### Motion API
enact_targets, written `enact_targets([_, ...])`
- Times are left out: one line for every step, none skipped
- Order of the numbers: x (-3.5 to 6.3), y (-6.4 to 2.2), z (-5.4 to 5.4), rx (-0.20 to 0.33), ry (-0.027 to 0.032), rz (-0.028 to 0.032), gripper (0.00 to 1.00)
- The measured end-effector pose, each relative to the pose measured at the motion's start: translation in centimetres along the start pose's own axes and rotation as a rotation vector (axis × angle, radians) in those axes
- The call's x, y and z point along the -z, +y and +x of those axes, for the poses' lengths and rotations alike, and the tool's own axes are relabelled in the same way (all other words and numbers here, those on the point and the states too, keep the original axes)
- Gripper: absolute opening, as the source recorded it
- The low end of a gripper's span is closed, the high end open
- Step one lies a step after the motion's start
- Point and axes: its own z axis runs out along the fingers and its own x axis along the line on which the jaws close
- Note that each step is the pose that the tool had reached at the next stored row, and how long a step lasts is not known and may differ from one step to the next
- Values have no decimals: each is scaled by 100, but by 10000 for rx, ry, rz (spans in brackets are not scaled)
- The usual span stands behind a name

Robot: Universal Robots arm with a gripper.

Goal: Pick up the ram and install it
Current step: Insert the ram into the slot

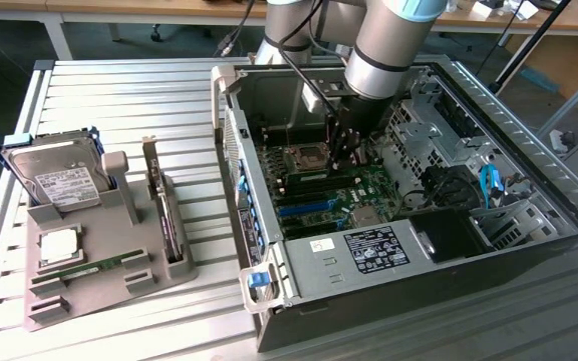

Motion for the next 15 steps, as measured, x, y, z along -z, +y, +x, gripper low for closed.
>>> enact_targets([-7, 0, 2, -1, 1, 0, 13])
enact_targets([-9, -1, 3, 0, 8, -1, 13])
enact_targets([-9, -1, 3, 0, 9, -1, 13])
enact_targets([-10, -1, 3, 1, 9, 0, 13])
enact_targets([-12, -2, 11, 2, 6, 2, 13])
enact_targets([-11, -2, 19, 2, 8, 1, 13])
enact_targets([-11, -1, 27, 1, 8, 0, 13])
enact_targets([-12, -1, 31, 0, 8, 0, 13])
enact_targets([-12, -1, 31, -1, 10, 0, 13])
enact_targets([-13, -1, 31, 0, 11, 0, 13])
enact_targets([-22, -2, 31, 1, 9, 1, 13])
enact_targets([-30, -2, 31, 1, 10, 0, 13])
enact_targets([-37, -3, 32, 1, 12, 0, 13])
enact_targets([-44, -3, 32, 1, 12, 0, 13])
enact_targets([-48, -3, 32, 1, 13, 0, 13])
